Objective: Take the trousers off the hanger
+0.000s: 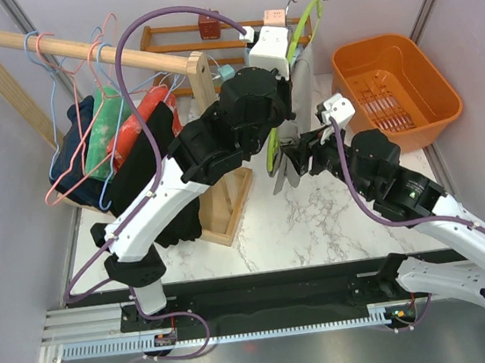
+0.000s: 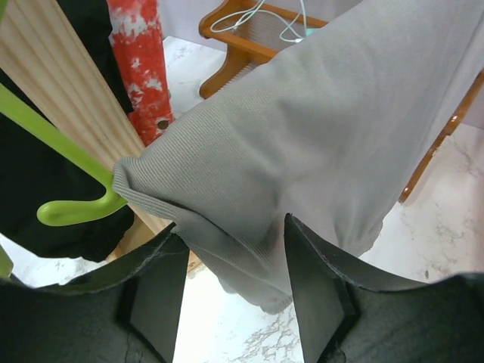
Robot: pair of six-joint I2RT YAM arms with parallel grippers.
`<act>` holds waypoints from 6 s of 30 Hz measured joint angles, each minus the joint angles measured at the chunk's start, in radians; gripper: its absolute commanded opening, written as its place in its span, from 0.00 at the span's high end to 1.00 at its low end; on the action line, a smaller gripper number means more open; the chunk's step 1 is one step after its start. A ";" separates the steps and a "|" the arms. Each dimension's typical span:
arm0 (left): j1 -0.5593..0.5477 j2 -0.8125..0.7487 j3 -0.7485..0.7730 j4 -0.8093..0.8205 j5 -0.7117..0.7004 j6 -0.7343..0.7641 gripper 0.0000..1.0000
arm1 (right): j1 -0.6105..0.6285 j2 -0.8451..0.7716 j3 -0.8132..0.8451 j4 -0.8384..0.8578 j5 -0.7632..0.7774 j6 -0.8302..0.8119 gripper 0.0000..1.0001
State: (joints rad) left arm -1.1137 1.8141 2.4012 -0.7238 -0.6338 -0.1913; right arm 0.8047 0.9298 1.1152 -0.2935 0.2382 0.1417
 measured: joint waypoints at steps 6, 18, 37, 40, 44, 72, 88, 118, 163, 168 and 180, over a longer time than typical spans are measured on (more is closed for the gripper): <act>0.000 0.000 0.000 0.000 0.000 -0.004 0.98 | 0.000 0.021 0.000 0.000 -0.020 0.000 0.37; 0.000 0.000 0.000 0.000 0.008 -0.012 0.98 | 0.000 0.027 0.002 0.001 0.044 -0.039 0.38; 0.003 0.000 0.001 0.000 0.008 -0.013 0.98 | 0.000 0.063 0.035 -0.003 0.047 -0.090 0.36; 0.004 0.000 0.001 0.000 0.009 -0.013 0.98 | 0.000 0.060 0.035 -0.002 0.041 -0.088 0.34; 0.005 0.000 0.001 -0.001 0.010 -0.013 0.98 | 0.000 0.060 0.035 0.002 0.037 -0.086 0.31; 0.043 0.000 0.011 -0.006 0.034 -0.113 0.98 | 0.086 0.066 -0.015 0.153 0.261 -0.105 0.26; 0.086 0.000 0.011 -0.048 0.094 -0.217 0.98 | 0.121 0.100 -0.025 0.253 0.419 -0.113 0.46; 0.103 -0.016 -0.021 -0.045 0.122 -0.247 0.98 | 0.122 0.121 0.056 0.246 0.496 -0.028 1.00; 0.102 -0.143 -0.367 -0.032 0.171 -0.229 0.98 | -0.114 0.447 0.848 0.220 0.681 -0.283 1.00; 0.102 -0.178 -0.437 -0.030 0.177 -0.229 0.98 | -0.199 0.494 0.902 0.237 0.676 -0.290 1.00; 0.101 -0.306 -0.577 -0.035 0.268 -0.183 0.98 | -0.632 0.557 0.819 0.257 0.583 -0.172 1.00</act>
State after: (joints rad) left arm -1.0122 1.5082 1.8244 -0.7593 -0.3660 -0.3744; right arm 0.1722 1.4872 1.9343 -0.0360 0.8211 -0.0299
